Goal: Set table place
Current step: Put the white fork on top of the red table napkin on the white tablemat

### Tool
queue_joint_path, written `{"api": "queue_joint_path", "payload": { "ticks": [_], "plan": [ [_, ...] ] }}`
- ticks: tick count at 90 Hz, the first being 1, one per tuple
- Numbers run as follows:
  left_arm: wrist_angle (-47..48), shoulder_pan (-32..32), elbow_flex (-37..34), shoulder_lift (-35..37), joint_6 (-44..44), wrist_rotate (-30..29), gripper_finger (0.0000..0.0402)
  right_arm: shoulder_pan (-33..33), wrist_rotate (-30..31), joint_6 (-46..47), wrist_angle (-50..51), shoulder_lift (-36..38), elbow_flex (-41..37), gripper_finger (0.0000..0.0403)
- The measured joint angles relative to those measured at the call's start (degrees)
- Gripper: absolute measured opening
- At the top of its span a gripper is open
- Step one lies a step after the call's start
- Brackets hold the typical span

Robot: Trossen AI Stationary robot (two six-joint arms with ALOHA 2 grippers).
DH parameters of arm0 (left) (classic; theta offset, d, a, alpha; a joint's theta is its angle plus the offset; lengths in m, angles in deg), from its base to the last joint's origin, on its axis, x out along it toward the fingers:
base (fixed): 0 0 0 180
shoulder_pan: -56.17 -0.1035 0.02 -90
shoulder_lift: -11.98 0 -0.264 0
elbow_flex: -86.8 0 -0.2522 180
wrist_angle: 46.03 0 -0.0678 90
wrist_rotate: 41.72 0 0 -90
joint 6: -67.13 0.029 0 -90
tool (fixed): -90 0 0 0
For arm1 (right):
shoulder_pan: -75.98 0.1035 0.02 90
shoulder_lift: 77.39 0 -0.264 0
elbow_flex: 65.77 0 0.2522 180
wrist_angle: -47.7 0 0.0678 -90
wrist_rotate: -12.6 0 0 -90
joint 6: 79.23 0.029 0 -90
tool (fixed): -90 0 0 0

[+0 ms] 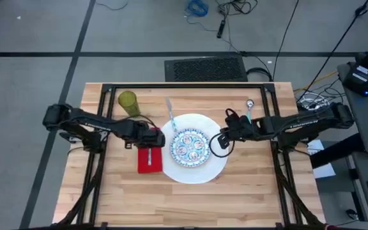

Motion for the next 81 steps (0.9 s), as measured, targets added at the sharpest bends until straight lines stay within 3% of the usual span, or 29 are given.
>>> {"api": "queue_joint_path", "payload": {
  "ticks": [37, 81],
  "plan": [
    [-0.90, -0.36, -0.02, -5.60, 2.26, 1.06, 0.0013, 0.00, 0.04, 0.36, 0.00, 0.01, 0.00, 0.0000],
    [0.43, -0.36, -0.02, -5.73, -1.07, 1.53, 0.0014, 0.00, 0.07, 0.24, 0.18, 0.01, 0.00, 0.0000]
  ]
}}
